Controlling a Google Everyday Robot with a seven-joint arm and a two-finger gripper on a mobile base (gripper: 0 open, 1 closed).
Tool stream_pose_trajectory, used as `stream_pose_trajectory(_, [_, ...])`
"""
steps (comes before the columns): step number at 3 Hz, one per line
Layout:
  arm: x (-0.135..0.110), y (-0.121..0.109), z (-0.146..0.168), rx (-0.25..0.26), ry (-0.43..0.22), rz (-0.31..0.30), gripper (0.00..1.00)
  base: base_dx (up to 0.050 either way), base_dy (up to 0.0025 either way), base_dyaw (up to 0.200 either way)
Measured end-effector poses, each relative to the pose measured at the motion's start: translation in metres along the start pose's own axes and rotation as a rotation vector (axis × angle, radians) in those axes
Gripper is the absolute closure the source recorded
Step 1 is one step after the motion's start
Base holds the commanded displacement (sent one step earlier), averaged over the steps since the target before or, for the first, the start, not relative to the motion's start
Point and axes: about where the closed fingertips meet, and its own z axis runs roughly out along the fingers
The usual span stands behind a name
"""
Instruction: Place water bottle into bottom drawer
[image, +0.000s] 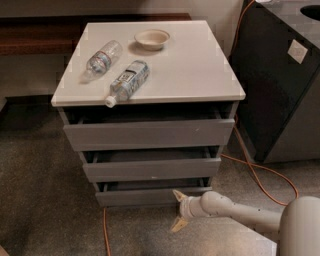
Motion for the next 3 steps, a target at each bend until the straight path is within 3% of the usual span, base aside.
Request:
stream_pose_trajectory(1, [0.022,-0.026,0.023,-0.002,0.06,0.011,0.0,0.0,0.0,0.0])
stream_pose_trajectory(3, [0.041,-0.059,0.052,0.016,0.097,-0.01,0.0,0.0,0.0,0.0])
